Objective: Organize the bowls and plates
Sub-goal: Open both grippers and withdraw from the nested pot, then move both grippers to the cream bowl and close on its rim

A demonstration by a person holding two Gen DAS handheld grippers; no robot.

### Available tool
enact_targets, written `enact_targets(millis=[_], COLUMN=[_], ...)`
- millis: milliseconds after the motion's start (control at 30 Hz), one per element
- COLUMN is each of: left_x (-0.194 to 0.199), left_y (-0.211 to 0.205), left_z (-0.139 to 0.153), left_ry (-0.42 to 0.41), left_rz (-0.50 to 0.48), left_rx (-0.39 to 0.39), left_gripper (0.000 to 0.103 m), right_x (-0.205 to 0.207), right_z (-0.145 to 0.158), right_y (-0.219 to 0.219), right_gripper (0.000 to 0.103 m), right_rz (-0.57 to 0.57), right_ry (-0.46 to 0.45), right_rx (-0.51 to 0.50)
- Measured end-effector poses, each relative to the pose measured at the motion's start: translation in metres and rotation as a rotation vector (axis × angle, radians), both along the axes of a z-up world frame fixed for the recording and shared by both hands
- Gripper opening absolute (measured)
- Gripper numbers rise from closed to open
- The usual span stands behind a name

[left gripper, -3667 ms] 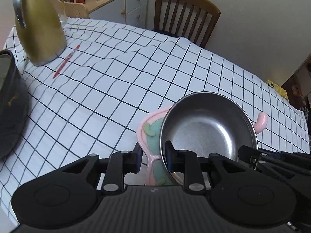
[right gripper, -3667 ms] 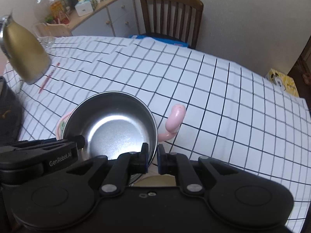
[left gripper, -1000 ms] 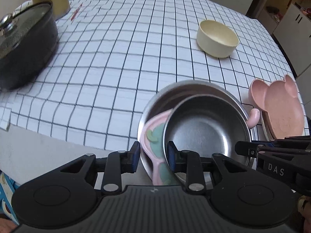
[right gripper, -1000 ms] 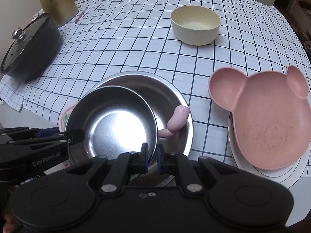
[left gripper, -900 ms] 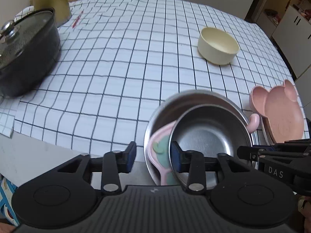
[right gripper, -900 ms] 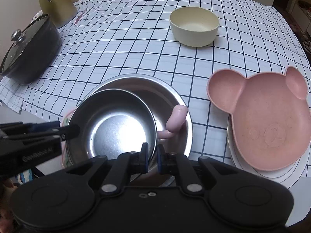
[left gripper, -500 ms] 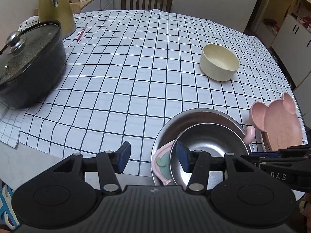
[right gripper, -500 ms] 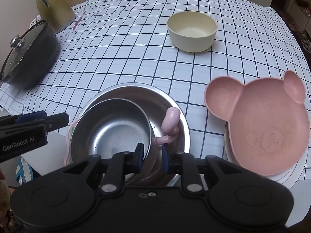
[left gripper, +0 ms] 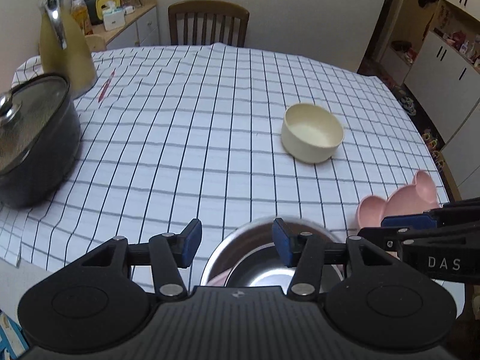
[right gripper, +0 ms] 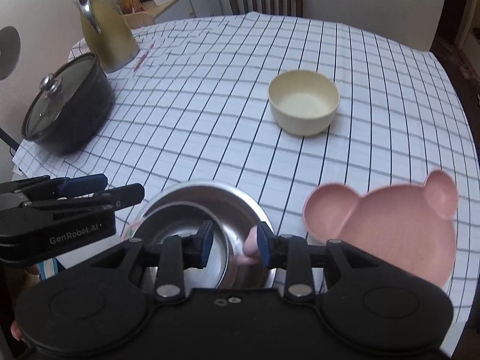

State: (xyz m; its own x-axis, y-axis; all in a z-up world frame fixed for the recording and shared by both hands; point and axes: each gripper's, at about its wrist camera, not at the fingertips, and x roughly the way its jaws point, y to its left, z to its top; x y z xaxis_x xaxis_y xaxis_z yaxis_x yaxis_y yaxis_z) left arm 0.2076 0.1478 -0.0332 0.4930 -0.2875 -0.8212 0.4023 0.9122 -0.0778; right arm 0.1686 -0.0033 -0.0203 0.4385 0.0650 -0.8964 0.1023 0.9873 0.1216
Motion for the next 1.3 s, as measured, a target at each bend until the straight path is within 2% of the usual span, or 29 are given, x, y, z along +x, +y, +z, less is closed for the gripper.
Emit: enact_targets(millis=[267,333,400,467,533,667,733,900,1100,1300], left_x=[0.027,0.034,0.04,0.047,0.054,0.068,0.074,0.091,0.121,0.149], left_y=[-0.038,-0.048,-0.057,-0.067,-0.075,-0.092,-0.1,-0.117,-0.131,-0.14], left_z=[0.019,0.022,0.025,0.027,0.028,0.027,0.026,0.021,0.004,-0.029], left_ry=[-0.04,-0.051,-0.064,-0.071,-0.073,-0.084,-0.083,-0.07,-0.018,0.063], left_rz=[-0.013,-0.015,-0.015,-0.018,-0.02,-0.017,-0.017,0.002,0.053,0.124], left_rx=[-0.006,-0.007,-0.016,-0.023,-0.032,-0.033,-0.036,-0.049,-0.052,-0.037], left_gripper=[0.051,0.058,0.066,0.067,0.067,0.072,0.072,0.073,0.074,0.074], right_x=[0.033,0.041,0.051,0.059,0.068,0.083,0.089,0.105,0.126,0.148], right_z=[0.028,0.032,0.036,0.039,0.041,0.041,0.041,0.041,0.032,0.002], right_y=[-0.035,-0.046,-0.057,-0.069,-0.08,-0.102,-0.112,-0.135,-0.159,-0.169], right_gripper=[0.038,0.047,0.051,0.054,0.062,0.071,0.084,0.098,0.1,0.1], right_rz=[0.025,0.026,0.026,0.024,0.021,0.018,0.015,0.017,0.041,0.098], right_ry=[-0.09,-0.1,-0.109,-0.12,-0.128,-0.144,-0.156,-0.182,-0.179,-0.13], right_rx=[-0.021,-0.01,-0.008,-0.008,-0.005,-0.004,-0.001,0.012,0.004,-0.033])
